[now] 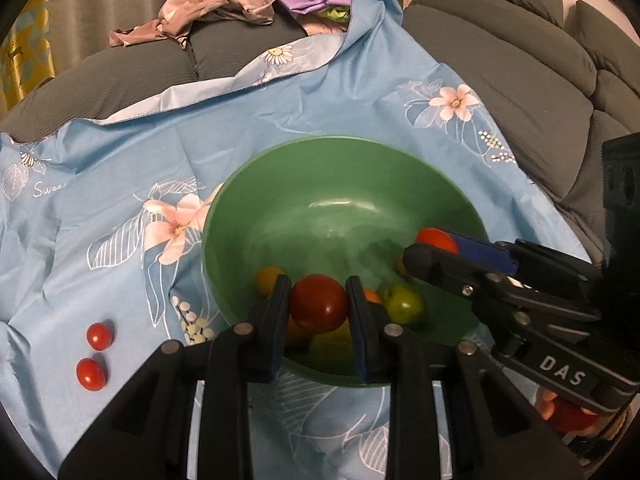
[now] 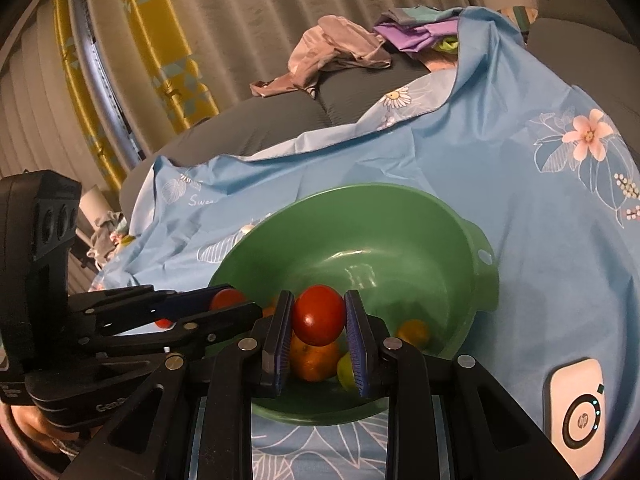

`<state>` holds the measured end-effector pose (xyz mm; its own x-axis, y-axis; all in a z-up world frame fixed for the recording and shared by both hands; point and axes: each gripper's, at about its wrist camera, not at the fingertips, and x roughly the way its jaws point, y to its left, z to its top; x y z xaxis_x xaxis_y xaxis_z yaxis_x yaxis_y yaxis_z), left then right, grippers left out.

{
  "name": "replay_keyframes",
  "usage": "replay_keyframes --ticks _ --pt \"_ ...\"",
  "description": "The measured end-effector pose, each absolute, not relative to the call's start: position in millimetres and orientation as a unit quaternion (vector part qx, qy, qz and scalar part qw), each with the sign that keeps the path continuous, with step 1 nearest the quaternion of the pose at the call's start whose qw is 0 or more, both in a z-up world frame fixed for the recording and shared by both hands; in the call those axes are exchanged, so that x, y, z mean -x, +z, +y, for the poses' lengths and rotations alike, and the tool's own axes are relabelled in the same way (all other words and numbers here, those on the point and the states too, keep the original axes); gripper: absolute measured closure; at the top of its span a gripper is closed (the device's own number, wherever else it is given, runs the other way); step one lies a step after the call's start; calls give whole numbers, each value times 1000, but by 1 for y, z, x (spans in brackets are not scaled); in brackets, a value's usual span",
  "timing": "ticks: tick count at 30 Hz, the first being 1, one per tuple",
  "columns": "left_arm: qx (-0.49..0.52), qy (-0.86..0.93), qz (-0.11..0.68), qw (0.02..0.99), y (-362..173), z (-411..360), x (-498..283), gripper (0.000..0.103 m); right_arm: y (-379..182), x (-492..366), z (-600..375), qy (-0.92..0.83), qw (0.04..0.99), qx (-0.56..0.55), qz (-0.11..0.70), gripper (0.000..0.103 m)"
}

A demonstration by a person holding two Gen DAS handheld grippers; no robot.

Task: Organize fruits
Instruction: 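Carry both red cherry tomatoes into the green bowl and open both tools, then withdraw both tools from the bowl over the last two red tomatoes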

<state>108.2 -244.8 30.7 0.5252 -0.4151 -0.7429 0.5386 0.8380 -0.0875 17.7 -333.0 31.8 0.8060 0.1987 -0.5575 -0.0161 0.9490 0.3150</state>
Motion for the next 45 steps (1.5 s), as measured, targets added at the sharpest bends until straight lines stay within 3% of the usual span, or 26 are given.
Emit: replay_keyframes --ticks 10,13,16,20,24,27,45 --pt "-73 -256 413 871 25 -245 -112 72 29 -19 -338 46 937 -157 310 75" --pt "-66 -255 407 874 27 -244 -111 43 27 -18 -342 40 935 -165 310 75" --pt "-62 -250 401 879 31 -241 -111 38 27 -17 -343 34 936 -167 309 70" --pt "-56 -234 382 892 40 -232 -106 21 28 -16 -344 30 937 -168 306 68" --pt "-37 -208 370 905 46 -211 -99 17 29 -15 -344 30 939 -169 299 67" --pt "-24 -185 369 910 47 -191 -93 8 30 -14 -344 29 939 -177 295 54" --pt "21 -110 427 897 11 -113 -61 4 45 -18 -277 128 947 -127 266 53"
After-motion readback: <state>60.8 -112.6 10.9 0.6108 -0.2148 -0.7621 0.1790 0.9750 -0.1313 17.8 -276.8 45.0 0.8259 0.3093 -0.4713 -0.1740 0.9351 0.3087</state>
